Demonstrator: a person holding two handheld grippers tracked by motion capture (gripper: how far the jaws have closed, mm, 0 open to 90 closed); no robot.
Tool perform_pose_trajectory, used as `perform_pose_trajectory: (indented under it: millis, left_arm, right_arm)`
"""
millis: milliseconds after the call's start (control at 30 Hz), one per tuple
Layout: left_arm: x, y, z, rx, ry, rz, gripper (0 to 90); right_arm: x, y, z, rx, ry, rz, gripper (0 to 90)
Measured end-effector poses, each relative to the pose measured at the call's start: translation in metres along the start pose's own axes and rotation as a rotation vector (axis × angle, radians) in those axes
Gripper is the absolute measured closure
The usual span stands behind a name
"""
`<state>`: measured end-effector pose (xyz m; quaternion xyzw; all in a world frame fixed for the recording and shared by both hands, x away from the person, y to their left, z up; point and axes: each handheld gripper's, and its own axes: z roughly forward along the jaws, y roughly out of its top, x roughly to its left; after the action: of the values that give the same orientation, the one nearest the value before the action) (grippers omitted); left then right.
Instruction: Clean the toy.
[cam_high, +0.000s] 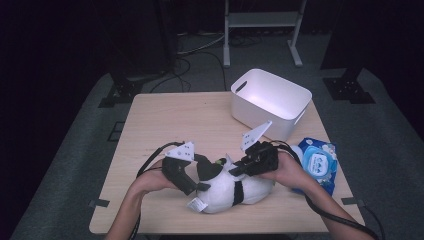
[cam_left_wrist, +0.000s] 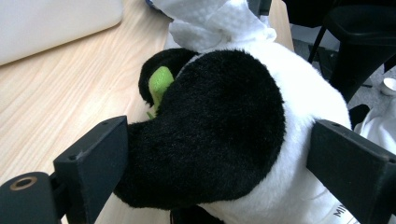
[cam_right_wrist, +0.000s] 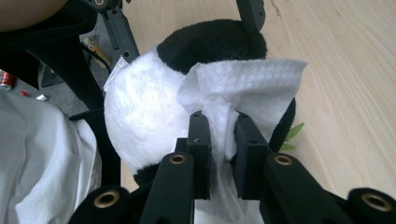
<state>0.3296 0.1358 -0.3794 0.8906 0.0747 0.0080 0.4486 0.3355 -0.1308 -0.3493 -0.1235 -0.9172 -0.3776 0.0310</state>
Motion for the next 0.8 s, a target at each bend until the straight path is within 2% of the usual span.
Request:
perform_pose_trajectory:
  millis: [133, 333, 467, 533, 600, 800]
  left_arm:
    - [-0.001, -0.001, 0.000, 0.010, -0.021, -0.001, 7.2]
    - [-0.002, -0.001, 0.000, 0.017, -0.032, 0.006, 7.2]
    - [-0.003, -0.002, -0.001, 0.021, -0.033, 0.009, 7.2]
    - [-0.002, -0.002, -0.001, 0.017, -0.033, 0.006, 7.2]
    - [-0.002, -0.002, -0.001, 0.018, -0.039, 0.011, 7.3]
    - [-0.002, -0.002, -0.001, 0.019, -0.039, 0.017, 7.2]
  right_arm:
    - [0.004, 0.004, 0.001, -0.001, -0.001, -0.017, 78.3]
    - [0.009, 0.024, 0.006, 0.003, -0.003, -0.076, 78.2]
    - [0.009, 0.035, 0.011, -0.001, -0.004, -0.085, 78.2]
    - [0.006, 0.038, 0.012, 0.009, -0.003, -0.084, 78.2]
    - [0.002, 0.037, 0.010, 0.023, -0.026, -0.072, 78.2]
    - [-0.010, 0.016, -0.001, 0.057, -0.080, -0.022, 78.2]
